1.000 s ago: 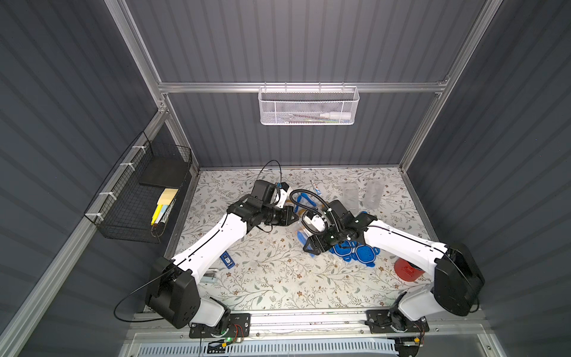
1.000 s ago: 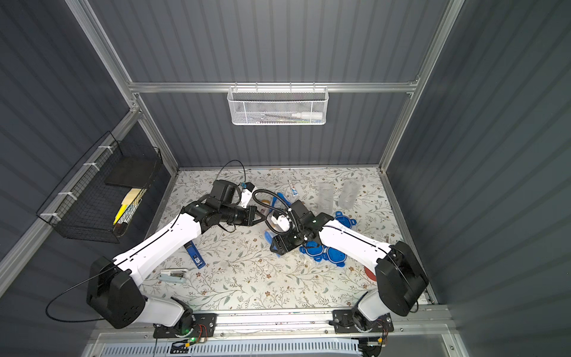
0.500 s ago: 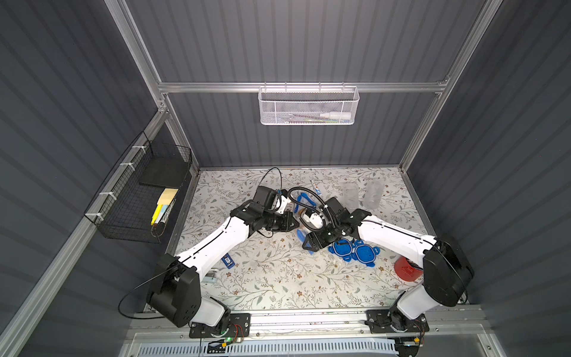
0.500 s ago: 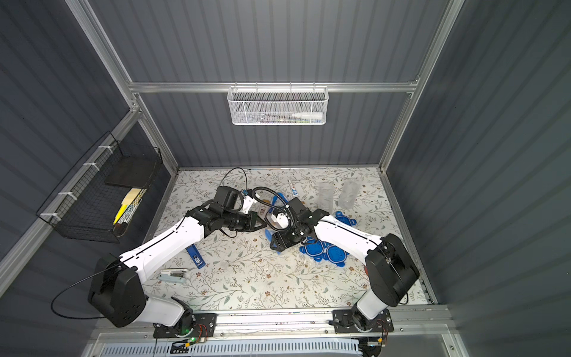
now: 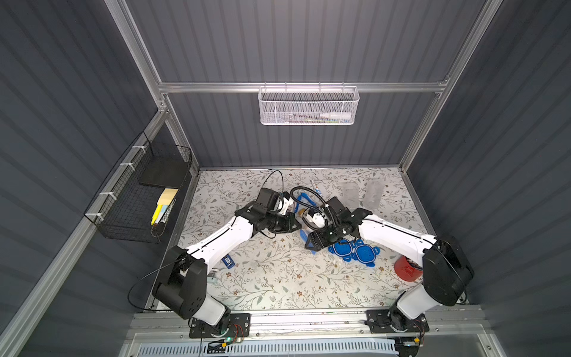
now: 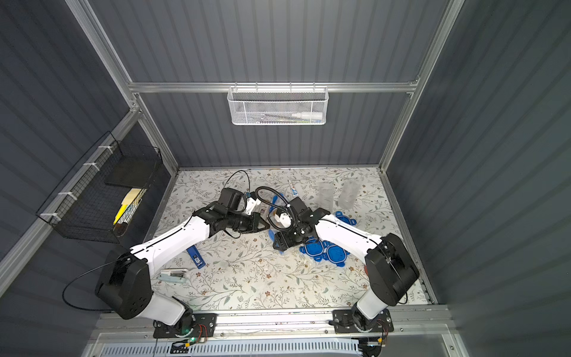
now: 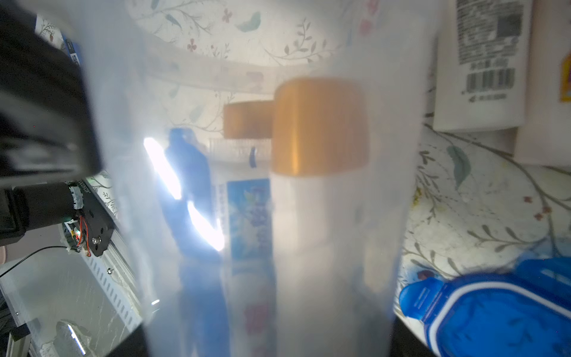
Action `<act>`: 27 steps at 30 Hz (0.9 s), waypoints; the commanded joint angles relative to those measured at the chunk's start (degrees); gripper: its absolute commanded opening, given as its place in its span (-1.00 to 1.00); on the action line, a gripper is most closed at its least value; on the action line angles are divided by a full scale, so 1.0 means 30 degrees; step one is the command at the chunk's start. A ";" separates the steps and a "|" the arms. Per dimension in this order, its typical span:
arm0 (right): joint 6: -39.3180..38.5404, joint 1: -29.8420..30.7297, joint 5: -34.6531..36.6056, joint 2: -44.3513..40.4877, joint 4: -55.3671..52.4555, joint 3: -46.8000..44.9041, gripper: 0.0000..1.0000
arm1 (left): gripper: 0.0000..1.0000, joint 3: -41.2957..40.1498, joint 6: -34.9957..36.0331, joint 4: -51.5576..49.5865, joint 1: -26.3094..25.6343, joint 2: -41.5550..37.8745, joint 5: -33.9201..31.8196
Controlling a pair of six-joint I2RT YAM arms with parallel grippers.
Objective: Take out toiletry kits
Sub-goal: 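Pour the toiletry kits out of the container.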
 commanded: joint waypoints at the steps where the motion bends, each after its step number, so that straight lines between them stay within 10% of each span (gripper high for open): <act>1: -0.0504 0.0256 -0.1396 0.0157 0.0774 0.0991 -0.21 | -0.79 0.0096 -0.0472 0.0947 -0.0293 -0.0836 -0.0175; 27: 0.0072 0.0256 -0.2093 -0.1684 0.0811 0.1345 -0.17 | -0.83 0.0085 0.0320 -0.1220 -0.1109 0.0376 -0.5271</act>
